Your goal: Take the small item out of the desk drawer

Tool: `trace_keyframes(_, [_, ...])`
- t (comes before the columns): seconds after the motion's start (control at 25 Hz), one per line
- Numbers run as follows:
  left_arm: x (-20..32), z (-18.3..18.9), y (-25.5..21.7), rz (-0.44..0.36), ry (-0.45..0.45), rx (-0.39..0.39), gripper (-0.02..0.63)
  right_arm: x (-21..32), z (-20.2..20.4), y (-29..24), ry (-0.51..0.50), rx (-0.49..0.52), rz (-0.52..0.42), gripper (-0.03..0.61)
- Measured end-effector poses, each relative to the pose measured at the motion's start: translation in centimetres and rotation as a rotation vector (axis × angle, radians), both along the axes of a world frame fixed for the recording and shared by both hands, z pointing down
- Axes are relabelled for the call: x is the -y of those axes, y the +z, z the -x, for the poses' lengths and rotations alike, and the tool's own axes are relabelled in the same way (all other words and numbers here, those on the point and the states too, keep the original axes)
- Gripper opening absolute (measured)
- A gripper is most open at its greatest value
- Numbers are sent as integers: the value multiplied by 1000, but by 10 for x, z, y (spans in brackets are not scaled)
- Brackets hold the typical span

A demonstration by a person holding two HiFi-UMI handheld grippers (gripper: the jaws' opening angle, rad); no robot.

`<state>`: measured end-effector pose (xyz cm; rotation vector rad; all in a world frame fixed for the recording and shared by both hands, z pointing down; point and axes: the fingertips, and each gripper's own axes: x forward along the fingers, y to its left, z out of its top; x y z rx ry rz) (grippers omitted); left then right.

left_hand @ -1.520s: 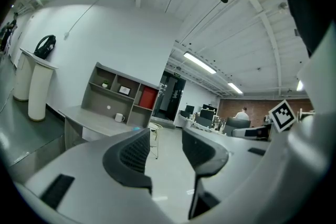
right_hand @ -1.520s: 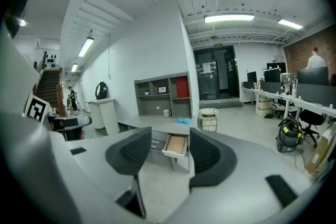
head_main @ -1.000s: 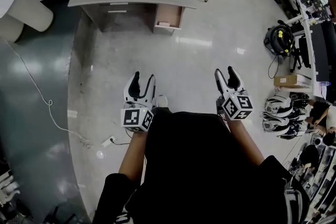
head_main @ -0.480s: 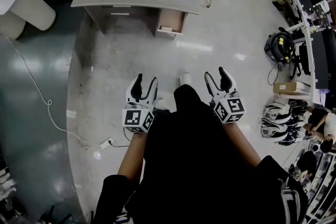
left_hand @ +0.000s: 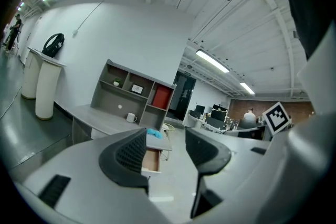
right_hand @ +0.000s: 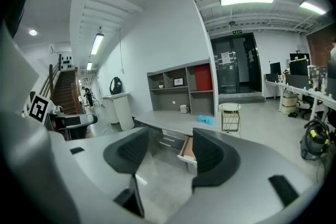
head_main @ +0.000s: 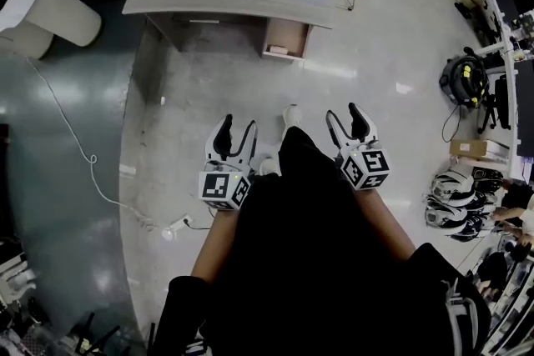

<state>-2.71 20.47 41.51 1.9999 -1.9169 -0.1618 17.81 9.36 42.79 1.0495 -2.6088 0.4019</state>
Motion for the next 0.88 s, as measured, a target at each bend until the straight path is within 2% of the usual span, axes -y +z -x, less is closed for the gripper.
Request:
trace_keyframes(0.2, [40,11,-11,-11,-13,28,210,53,27,-4,-44,20,-9,245])
trace_keyframes(0.64, [149,34,-9,25,-56,30,210,166,62,24,-113,-7,65,245])
trace_keyframes(0.88, [210,39,-3,67,-52,20,210,219,75,43,-205,-36,136,250])
